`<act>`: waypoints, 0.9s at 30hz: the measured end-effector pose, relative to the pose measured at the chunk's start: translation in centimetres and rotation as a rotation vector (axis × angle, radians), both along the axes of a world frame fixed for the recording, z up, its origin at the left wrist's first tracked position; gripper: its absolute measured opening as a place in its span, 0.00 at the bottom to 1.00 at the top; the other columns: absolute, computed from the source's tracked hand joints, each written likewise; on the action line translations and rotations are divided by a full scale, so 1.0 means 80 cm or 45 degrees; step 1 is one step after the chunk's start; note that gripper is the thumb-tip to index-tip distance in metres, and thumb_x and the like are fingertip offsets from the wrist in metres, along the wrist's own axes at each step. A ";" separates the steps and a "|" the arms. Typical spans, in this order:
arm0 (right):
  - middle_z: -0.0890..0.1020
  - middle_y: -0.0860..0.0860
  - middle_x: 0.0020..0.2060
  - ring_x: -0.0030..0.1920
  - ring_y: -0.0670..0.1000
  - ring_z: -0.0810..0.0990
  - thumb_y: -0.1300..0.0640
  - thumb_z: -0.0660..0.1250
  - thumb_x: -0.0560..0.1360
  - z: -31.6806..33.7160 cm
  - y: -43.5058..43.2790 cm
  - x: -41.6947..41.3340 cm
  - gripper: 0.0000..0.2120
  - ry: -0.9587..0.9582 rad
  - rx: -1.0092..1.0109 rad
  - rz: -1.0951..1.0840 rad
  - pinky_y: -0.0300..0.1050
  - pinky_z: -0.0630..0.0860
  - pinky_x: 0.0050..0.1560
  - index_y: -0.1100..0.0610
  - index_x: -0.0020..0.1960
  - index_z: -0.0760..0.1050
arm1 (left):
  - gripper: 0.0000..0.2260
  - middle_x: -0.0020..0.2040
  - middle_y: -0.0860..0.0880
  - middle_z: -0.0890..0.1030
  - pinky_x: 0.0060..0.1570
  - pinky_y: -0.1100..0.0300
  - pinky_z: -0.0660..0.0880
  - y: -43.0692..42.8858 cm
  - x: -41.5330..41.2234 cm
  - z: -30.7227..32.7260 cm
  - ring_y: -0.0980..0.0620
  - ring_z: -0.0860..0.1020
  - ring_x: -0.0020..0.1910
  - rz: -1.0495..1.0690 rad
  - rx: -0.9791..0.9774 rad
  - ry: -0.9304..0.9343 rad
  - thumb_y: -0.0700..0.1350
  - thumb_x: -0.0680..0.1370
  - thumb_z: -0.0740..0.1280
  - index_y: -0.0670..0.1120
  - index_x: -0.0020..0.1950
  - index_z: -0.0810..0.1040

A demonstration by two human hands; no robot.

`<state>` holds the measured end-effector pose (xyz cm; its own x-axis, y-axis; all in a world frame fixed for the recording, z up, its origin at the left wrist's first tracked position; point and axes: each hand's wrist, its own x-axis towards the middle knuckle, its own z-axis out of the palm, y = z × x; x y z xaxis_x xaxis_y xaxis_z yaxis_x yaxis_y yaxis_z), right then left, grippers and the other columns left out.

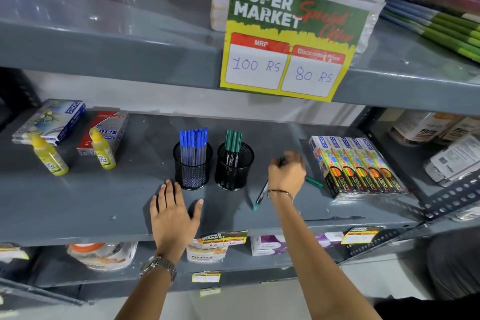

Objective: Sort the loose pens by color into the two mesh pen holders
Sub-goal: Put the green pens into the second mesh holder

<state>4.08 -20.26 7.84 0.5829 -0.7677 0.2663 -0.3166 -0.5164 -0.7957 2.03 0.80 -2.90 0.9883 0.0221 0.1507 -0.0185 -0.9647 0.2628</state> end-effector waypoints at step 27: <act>0.76 0.59 0.49 0.46 0.62 0.77 0.58 0.65 0.73 0.012 0.064 0.058 0.06 -0.017 -0.252 0.503 0.56 0.78 0.43 0.57 0.50 0.76 | 0.36 0.70 0.40 0.68 0.69 0.46 0.57 0.002 -0.001 -0.001 0.42 0.64 0.70 0.013 -0.092 -0.012 0.64 0.75 0.49 0.38 0.70 0.65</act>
<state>8.71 -15.17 8.82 0.8169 -0.4203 0.3950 -0.0549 -0.7384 -0.6721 1.99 0.95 -2.98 0.9865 0.0434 0.1579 -0.0116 -0.9433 0.3317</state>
